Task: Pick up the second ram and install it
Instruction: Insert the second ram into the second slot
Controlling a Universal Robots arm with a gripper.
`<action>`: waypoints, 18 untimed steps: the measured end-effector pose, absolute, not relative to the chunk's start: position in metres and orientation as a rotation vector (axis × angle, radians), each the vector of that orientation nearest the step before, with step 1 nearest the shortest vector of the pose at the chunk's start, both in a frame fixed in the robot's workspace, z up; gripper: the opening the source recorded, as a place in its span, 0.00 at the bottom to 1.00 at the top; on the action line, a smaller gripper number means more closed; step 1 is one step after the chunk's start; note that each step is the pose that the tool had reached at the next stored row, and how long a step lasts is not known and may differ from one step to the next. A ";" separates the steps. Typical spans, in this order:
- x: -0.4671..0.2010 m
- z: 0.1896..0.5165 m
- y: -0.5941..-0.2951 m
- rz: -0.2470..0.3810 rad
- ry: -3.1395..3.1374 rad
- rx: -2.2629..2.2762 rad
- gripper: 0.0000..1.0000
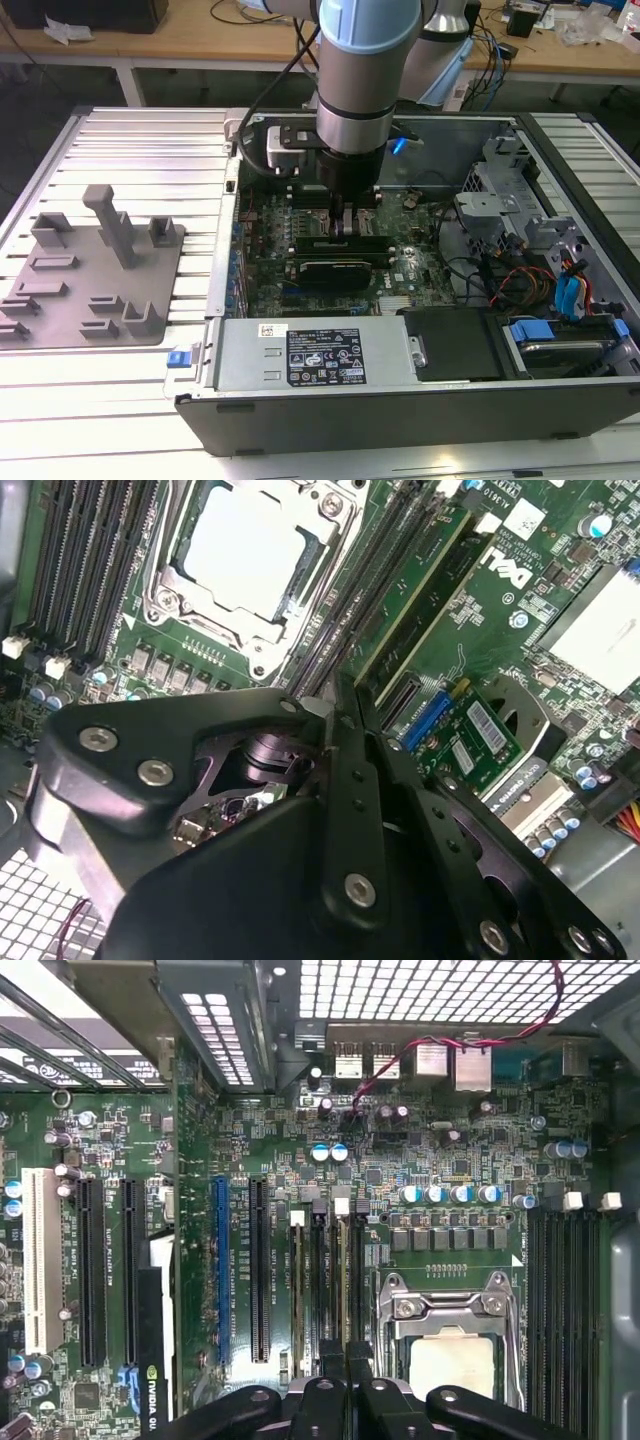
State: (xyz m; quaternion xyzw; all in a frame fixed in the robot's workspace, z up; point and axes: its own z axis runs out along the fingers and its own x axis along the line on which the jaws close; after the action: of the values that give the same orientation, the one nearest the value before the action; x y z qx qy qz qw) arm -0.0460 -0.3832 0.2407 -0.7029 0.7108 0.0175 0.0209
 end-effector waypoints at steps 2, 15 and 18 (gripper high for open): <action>-0.046 0.240 -0.382 0.052 2.205 -2.180 0.10; -0.046 0.238 -0.379 0.038 2.217 -2.180 0.10; -0.046 0.236 -0.379 0.038 2.206 -2.193 0.10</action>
State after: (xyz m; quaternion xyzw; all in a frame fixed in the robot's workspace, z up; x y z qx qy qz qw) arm -0.0455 -0.3790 0.2364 -0.7049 0.7090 0.0123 0.0157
